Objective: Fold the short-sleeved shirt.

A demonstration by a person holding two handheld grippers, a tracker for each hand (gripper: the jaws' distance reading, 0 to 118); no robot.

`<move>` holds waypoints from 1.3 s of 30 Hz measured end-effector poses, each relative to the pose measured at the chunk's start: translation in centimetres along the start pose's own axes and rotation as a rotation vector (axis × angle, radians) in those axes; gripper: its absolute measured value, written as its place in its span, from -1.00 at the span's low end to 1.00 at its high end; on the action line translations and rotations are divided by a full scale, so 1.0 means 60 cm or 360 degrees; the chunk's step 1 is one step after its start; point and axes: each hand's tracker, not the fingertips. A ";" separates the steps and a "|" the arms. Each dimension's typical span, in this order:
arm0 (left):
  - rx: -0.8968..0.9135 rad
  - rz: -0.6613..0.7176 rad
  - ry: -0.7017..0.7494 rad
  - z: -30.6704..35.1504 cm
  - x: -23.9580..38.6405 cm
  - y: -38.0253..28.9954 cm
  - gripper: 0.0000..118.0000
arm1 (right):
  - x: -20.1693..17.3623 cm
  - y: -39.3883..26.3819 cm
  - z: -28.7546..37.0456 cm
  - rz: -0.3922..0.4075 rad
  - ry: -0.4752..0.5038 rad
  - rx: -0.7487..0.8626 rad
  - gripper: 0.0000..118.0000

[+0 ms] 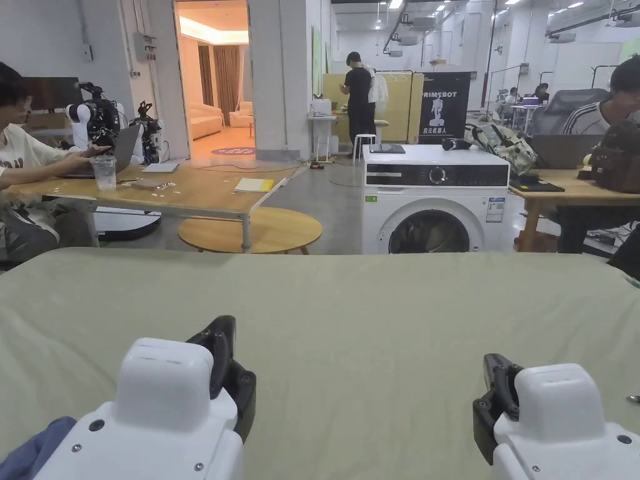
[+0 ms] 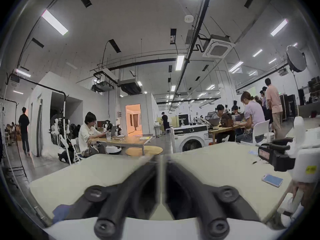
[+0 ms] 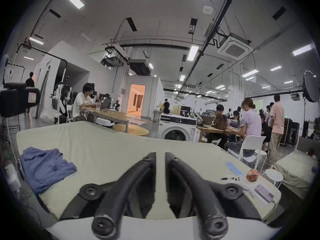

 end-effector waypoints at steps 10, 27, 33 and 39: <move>-0.0104 0.0010 0.0010 -0.014 -0.002 -0.025 -1.00 | 0.007 -0.014 -0.005 -0.0108 0.0034 -0.0039 -1.00; -0.0130 0.0057 0.0219 0.014 -0.082 -0.025 -1.00 | -0.062 -0.002 -0.039 -0.0142 0.0247 -0.0022 -1.00; -0.0172 -0.0005 0.0401 0.067 -0.160 -0.019 -1.00 | -0.159 0.004 -0.078 -0.0200 0.0518 -0.0048 -1.00; -0.0315 0.0032 0.0557 0.083 -0.231 -0.032 -1.00 | -0.223 0.000 -0.093 -0.0206 0.0674 -0.0078 -1.00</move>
